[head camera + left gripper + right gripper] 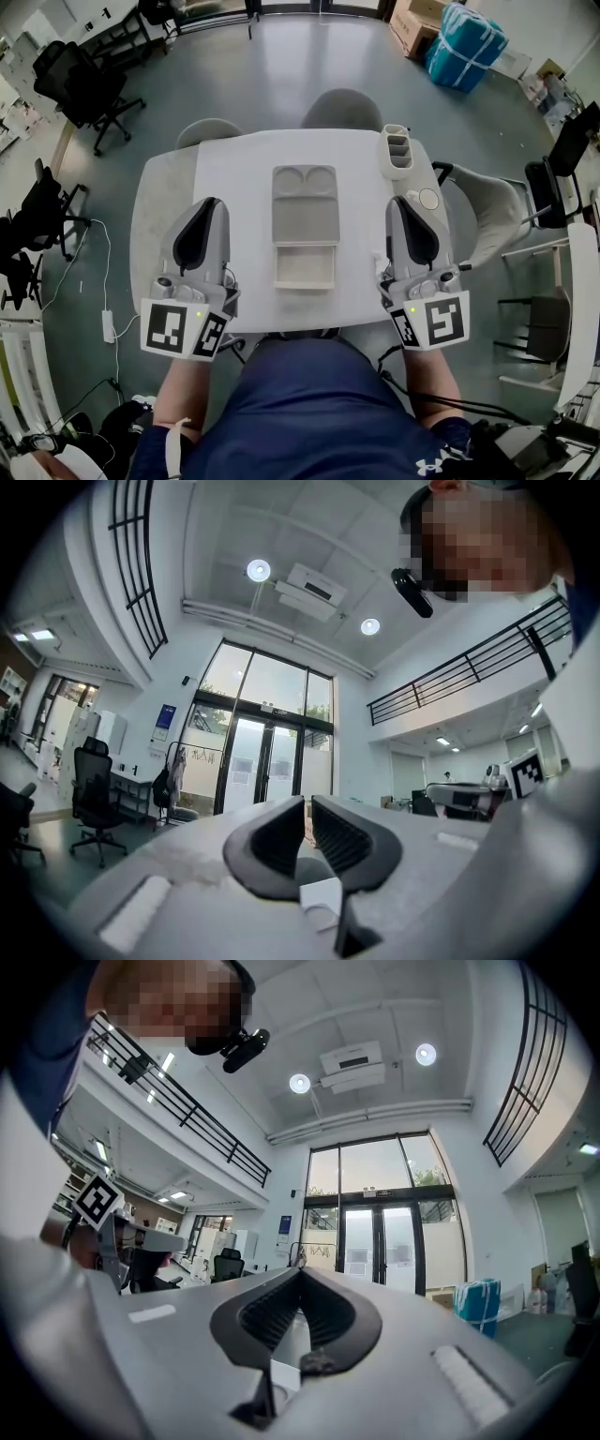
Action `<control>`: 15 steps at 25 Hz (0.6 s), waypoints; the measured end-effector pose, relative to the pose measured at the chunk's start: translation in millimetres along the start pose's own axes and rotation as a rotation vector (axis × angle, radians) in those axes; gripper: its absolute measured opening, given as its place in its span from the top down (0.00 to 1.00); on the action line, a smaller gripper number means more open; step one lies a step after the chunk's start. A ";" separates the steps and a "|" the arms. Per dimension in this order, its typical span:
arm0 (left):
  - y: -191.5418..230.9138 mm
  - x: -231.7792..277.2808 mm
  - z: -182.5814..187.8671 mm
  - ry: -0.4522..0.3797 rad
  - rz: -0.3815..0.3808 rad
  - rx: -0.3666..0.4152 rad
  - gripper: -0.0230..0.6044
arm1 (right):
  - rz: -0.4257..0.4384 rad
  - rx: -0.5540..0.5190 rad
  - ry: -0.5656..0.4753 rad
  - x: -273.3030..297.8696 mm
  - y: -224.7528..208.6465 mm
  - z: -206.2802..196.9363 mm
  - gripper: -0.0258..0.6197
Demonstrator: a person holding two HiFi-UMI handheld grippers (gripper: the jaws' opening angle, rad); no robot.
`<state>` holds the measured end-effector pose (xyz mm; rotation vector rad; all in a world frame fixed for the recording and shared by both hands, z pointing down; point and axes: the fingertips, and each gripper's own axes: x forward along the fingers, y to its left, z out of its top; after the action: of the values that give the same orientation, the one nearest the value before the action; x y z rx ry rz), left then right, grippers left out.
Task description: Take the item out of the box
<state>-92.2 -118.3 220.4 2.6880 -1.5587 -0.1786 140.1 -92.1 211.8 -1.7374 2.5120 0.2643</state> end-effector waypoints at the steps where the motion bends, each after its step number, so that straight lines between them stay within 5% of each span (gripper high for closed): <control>1: 0.5 -0.7 -1.6 0.004 0.001 0.001 0.92 | -0.003 0.007 0.001 -0.5 -0.6 -1.0 0.96; 15: 1.3 -6.2 -20.4 0.054 0.004 -0.002 0.92 | -0.008 0.107 0.053 -4.3 -4.3 -26.1 0.96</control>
<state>-94.0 -114.2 241.3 2.6645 -1.5472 -0.1067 146.6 -94.5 237.7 -1.7356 2.5038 0.0829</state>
